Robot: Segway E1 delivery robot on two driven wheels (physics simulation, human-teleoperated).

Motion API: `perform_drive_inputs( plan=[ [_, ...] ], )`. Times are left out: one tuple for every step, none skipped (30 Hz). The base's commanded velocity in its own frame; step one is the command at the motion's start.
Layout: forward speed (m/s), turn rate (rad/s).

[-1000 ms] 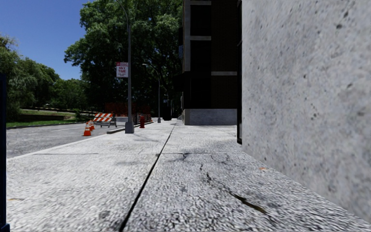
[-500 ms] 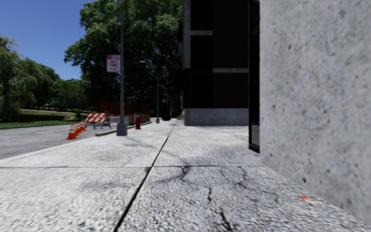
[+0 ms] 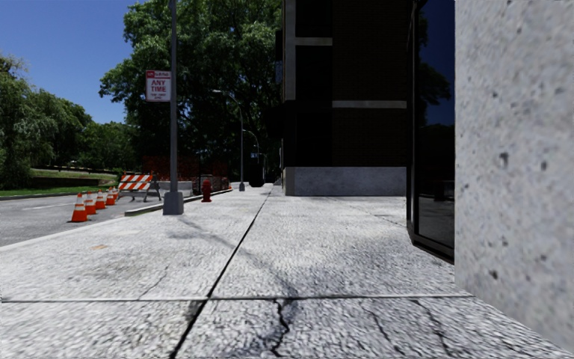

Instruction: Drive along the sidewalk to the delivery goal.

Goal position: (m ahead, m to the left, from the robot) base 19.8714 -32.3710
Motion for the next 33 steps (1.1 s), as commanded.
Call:
perform_drive_inputs(
  plan=[
    [2.00,0.00],
    [2.00,0.00],
    [2.00,0.00],
    [2.00,0.00],
    [2.00,0.00],
    [2.00,0.00],
    [2.00,0.00],
    [2.00,0.00],
    [2.00,0.00],
    [2.00,0.00],
    [2.00,0.00],
    [2.00,0.00],
    [2.00,0.00],
    [2.00,0.00],
    [2.00,0.00],
    [2.00,0.00],
    [2.00,0.00],
    [2.00,0.00],
    [2.00,0.00],
    [2.00,0.00],
    [2.00,0.00],
    [2.00,-0.01],
    [2.00,-0.04],
    [2.00,-0.07],
    [2.00,-0.08],
    [2.00,-0.08],
    [2.00,-0.19],
    [2.00,-0.29],
    [2.00,-0.32],
    [2.00,-0.32],
    [2.00,-0.34],
    [2.00,-0.39],
    [2.00,-0.47]
  ],
)
